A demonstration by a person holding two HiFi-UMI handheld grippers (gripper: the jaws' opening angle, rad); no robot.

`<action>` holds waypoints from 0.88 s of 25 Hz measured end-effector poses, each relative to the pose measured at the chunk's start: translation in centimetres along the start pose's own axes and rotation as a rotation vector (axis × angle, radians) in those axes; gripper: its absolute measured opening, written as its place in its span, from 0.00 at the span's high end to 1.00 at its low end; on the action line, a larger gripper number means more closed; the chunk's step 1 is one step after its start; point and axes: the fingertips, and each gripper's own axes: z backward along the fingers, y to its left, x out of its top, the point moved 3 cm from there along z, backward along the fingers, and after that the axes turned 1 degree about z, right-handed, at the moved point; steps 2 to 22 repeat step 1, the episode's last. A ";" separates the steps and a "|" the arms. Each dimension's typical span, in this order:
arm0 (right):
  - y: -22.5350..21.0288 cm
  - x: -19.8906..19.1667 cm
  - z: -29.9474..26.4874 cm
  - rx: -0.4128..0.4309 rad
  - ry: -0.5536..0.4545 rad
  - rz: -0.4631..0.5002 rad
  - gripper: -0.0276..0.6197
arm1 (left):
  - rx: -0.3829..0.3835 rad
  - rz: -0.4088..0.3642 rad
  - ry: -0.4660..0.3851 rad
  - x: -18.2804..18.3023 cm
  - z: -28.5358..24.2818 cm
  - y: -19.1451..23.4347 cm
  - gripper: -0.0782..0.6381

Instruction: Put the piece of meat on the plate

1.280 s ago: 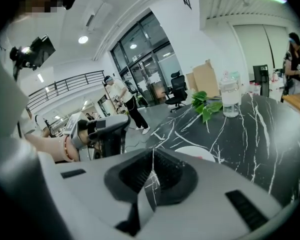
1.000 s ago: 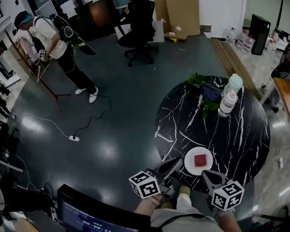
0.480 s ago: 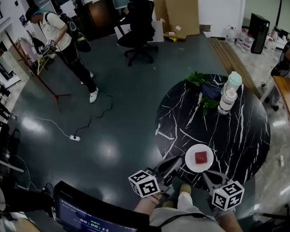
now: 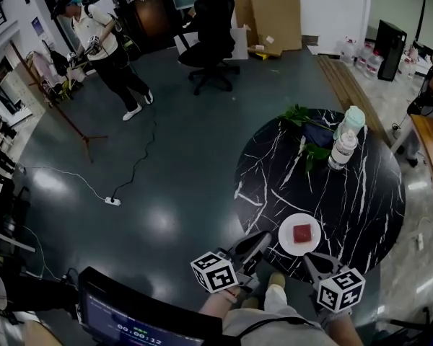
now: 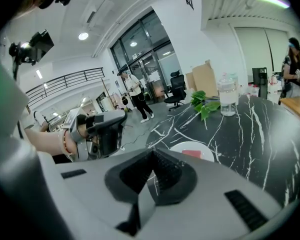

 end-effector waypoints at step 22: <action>0.1 0.0 0.0 -0.001 0.001 -0.001 0.94 | 0.000 0.002 0.000 0.1 0.1 0.0 0.88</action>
